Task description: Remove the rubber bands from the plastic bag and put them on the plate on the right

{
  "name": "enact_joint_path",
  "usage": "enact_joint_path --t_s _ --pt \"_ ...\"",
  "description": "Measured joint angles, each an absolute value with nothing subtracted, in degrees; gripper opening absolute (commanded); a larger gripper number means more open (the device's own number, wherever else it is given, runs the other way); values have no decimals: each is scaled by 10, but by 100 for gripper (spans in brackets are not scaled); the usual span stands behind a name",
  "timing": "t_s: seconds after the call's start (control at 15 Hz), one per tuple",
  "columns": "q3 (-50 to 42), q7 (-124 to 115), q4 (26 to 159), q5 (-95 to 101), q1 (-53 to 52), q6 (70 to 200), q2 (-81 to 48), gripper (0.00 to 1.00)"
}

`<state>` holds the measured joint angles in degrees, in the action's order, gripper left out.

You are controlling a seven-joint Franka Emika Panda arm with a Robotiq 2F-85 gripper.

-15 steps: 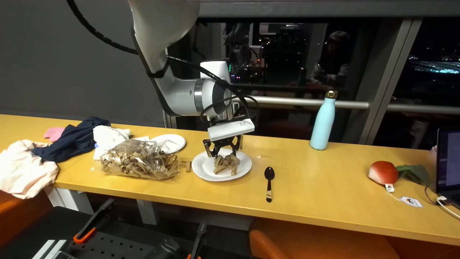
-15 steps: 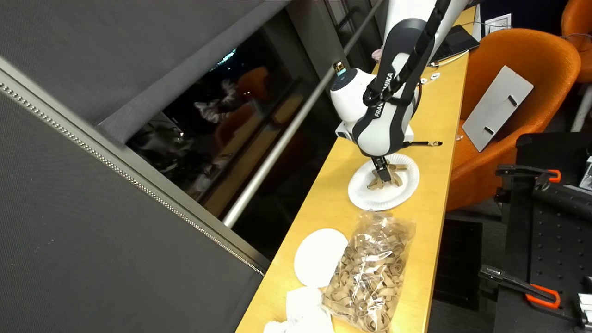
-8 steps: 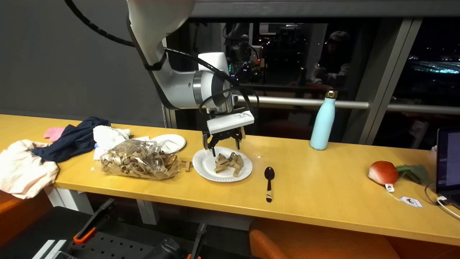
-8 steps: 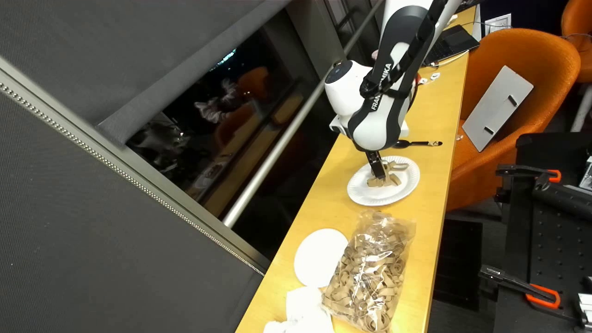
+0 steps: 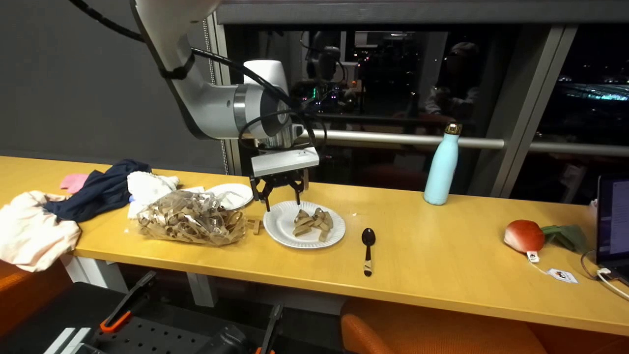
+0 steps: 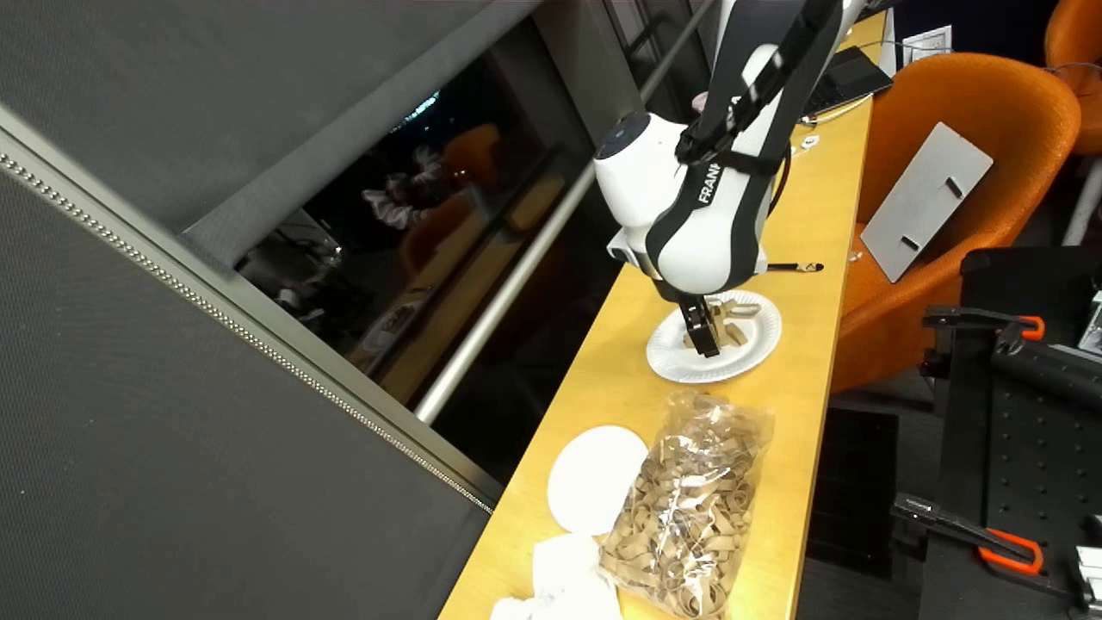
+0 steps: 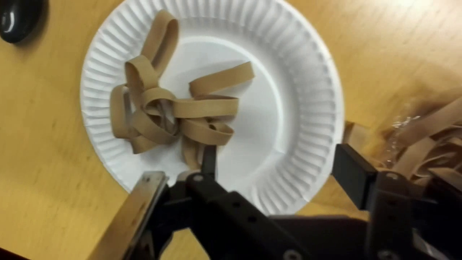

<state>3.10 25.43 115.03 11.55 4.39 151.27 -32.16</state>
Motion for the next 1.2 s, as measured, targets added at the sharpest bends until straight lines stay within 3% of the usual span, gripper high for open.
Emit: enact_joint_path --t_s 0.4,0.47,1.2 --pt "45 243 1224 68 54 1512 -266 5" --pt "46 246 1230 58 60 1514 -262 1" --pt "95 302 1254 38 83 1577 -267 0"
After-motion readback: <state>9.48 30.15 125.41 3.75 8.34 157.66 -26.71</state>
